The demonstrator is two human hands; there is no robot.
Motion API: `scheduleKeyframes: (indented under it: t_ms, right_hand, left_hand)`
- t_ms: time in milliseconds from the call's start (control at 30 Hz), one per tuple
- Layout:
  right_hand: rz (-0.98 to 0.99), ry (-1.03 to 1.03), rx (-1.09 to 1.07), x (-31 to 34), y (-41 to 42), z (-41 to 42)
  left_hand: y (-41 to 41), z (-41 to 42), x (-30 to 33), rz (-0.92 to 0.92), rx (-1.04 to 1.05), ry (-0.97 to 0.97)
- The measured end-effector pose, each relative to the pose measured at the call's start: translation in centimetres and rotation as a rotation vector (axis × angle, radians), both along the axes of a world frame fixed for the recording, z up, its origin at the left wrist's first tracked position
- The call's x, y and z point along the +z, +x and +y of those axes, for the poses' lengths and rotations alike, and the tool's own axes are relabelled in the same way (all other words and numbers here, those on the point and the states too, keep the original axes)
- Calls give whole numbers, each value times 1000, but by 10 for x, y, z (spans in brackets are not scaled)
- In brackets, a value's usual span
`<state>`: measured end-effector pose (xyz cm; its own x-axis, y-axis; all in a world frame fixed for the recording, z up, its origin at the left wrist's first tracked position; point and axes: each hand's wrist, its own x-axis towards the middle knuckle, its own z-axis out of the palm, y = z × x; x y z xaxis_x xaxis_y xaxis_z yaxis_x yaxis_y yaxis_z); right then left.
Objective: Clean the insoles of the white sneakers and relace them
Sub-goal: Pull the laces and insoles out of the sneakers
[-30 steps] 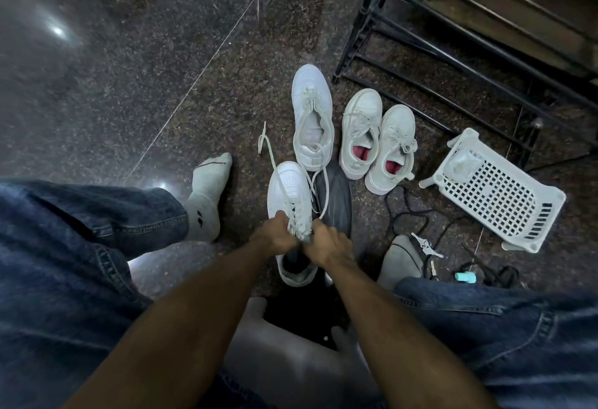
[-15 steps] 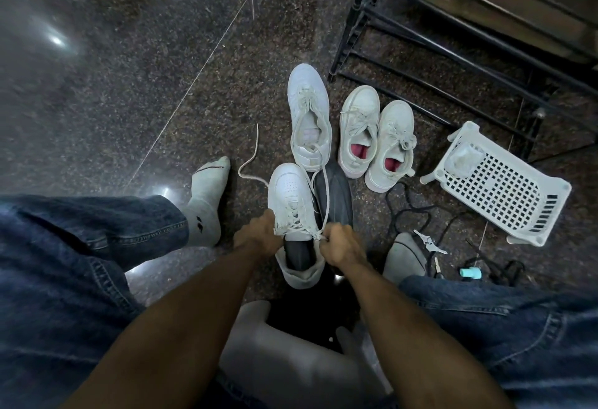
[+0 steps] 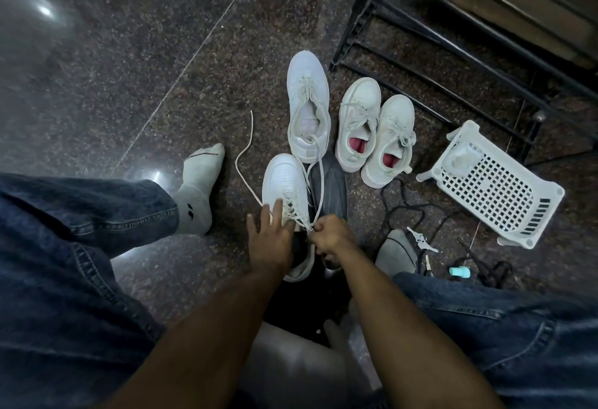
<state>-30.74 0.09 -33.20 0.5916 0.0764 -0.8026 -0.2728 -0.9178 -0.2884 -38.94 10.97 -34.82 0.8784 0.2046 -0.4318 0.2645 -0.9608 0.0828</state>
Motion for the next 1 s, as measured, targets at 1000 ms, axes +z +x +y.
scheduleKeyframes:
  t_ms: [1000]
  right_hand:
    - [-135,-69,-23,7,-9,-4]
  left_hand:
    - [31,36,-20,-171,-158,-384]
